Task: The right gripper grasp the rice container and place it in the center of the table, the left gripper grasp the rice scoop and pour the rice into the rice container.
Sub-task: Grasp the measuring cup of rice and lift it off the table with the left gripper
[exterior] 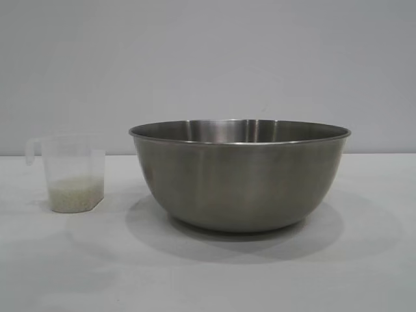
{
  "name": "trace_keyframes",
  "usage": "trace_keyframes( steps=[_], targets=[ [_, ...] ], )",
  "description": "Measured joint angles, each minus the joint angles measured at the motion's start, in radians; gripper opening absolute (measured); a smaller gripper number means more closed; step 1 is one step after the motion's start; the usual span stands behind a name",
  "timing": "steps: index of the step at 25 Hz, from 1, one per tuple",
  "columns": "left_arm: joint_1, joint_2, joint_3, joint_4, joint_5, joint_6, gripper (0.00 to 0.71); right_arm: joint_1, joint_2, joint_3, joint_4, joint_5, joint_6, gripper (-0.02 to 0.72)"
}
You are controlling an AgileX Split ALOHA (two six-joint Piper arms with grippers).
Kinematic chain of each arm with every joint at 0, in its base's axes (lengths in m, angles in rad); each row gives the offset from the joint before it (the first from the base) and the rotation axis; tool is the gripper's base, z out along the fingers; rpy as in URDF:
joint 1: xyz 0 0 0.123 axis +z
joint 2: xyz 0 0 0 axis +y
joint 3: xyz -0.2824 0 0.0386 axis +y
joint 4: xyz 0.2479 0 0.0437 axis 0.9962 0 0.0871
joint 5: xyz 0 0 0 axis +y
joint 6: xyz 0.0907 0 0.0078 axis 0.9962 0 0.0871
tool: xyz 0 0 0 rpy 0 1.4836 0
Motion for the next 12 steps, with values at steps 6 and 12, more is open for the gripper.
trace_keyframes(
  steps=[6, 12],
  targets=[
    [0.000, 0.046, 0.104, 0.194, -0.262, -0.106, 0.447, 0.000, 0.000, 0.000, 0.000, 0.000, 0.000, 0.557],
    [0.000, 0.228, 0.112, 0.208, -0.442, -0.109, 0.447, 0.000, 0.000, 0.000, 0.000, 0.000, 0.000, 0.557]
  ],
)
